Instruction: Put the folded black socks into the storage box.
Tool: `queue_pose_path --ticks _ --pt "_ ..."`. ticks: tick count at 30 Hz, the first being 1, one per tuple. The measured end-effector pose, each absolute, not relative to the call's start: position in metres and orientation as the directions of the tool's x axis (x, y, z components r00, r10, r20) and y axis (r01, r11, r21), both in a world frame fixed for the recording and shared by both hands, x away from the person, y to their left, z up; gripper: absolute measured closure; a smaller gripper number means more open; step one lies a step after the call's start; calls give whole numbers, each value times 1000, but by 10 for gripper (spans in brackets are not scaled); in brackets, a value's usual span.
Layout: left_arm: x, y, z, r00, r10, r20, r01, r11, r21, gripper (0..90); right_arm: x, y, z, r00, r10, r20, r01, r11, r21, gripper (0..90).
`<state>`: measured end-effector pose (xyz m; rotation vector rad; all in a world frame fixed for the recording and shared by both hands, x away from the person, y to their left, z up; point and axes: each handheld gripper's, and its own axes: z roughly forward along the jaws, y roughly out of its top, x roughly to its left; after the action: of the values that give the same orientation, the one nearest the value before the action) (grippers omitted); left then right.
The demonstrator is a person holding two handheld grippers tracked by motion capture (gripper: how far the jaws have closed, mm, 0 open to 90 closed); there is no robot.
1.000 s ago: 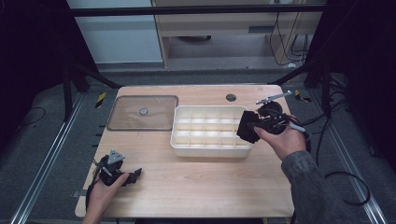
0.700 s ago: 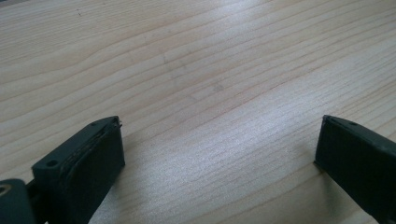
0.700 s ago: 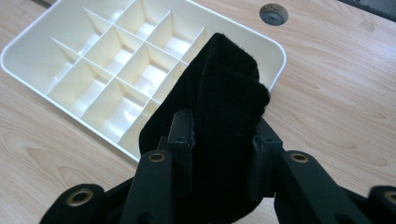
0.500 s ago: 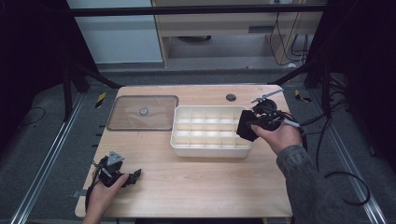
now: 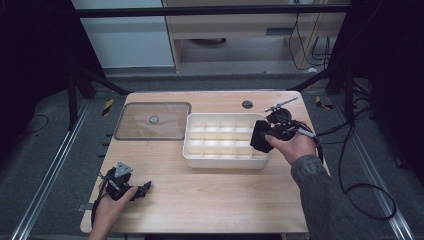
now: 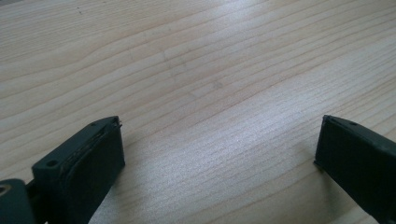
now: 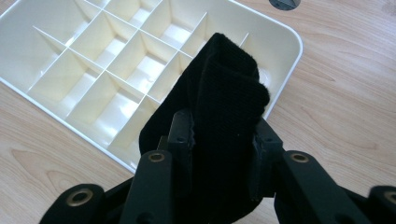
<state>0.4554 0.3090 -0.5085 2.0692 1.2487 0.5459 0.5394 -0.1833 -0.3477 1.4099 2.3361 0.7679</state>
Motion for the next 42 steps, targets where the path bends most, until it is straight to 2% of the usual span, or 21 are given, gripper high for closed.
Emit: queue_pose_path --ticks 42 --pt "455 309 -508 464 885 20 616 -339 712 3 541 -179 -366 -475 880 23 731 380 566 678"
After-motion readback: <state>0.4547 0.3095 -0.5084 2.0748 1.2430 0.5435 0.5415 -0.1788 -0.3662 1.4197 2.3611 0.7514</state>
